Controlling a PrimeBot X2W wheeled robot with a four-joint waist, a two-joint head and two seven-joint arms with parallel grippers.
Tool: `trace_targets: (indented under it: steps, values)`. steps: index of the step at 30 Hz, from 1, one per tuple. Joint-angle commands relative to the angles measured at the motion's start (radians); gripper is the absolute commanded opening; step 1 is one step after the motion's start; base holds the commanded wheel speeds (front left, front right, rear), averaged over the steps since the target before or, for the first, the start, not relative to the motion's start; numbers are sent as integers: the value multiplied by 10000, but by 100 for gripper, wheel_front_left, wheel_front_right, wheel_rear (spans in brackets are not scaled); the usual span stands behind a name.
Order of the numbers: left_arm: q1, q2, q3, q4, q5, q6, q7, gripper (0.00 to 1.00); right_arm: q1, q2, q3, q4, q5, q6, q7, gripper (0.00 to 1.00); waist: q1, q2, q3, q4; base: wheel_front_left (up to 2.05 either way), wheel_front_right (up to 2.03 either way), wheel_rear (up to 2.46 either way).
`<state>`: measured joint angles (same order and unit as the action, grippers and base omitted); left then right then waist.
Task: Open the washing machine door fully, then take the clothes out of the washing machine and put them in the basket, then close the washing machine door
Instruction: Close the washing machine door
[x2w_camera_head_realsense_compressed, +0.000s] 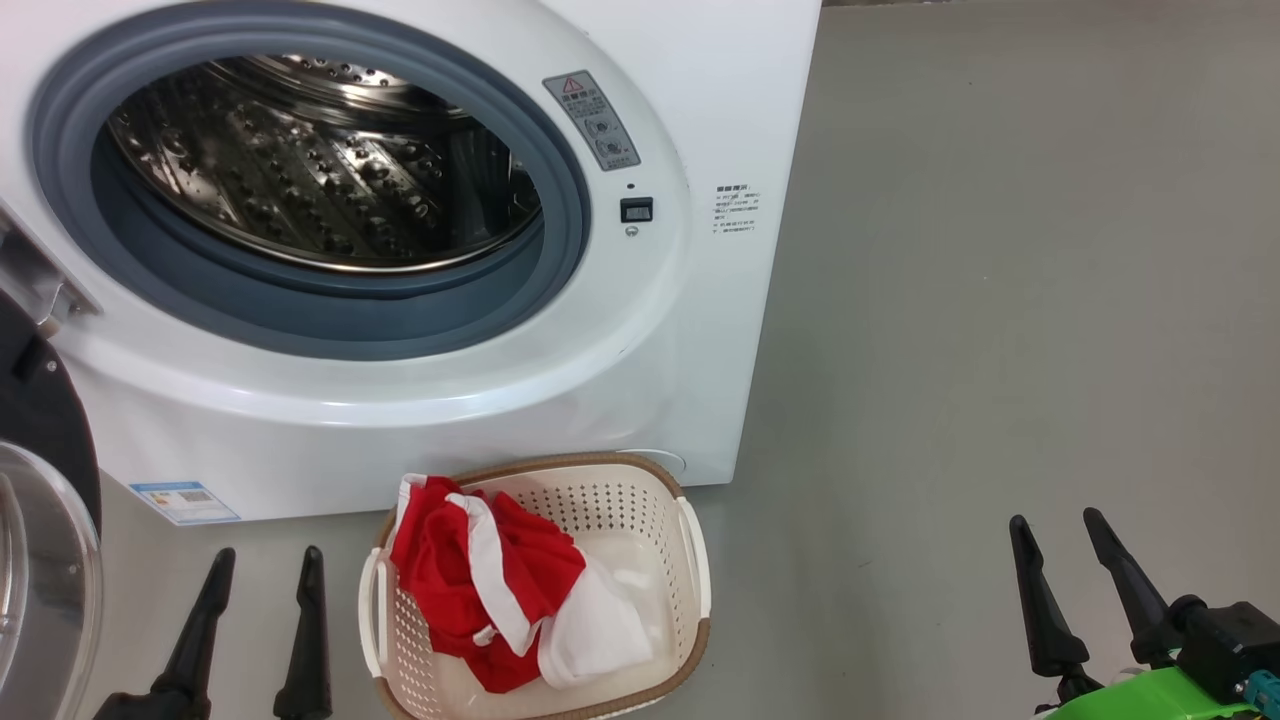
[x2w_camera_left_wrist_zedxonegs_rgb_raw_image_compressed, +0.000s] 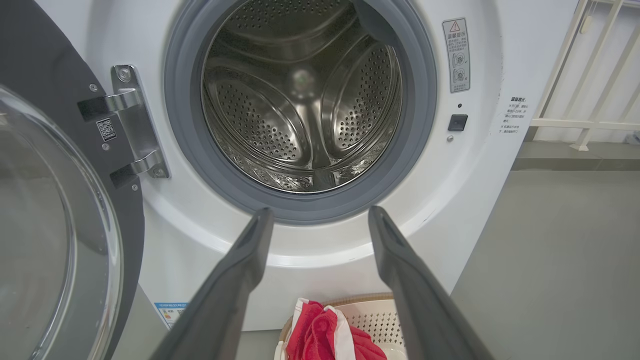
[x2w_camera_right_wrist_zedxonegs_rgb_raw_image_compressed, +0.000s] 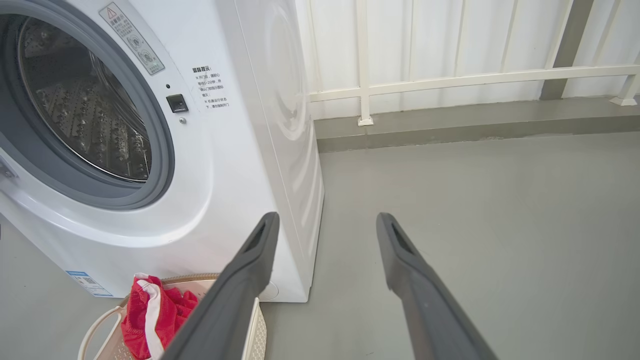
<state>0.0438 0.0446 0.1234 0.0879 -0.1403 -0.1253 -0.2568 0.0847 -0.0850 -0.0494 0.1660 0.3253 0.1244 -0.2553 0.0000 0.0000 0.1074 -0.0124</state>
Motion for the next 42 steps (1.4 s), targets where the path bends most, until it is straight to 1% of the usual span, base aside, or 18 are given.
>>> trace_targets:
  steps: [1,11,30,42]
  values:
    - [-129,58,321,-319,12,-54,-49,100,-87,-139,203,-247,176,63,-65,100,0,0,1,0,0,0,0]
    - [-171,57,315,-351,4,-54,-49,100,-112,-115,214,-241,171,63,-65,100,0,0,22,-15,-19,19,0]
    - [-259,57,330,-465,-27,-54,-49,100,-154,-97,181,-250,178,63,-65,100,0,0,97,58,-98,98,0]
    - [-283,57,340,-412,-26,-54,-49,100,-167,-89,189,-232,165,63,-65,100,0,0,91,69,-9,9,0]
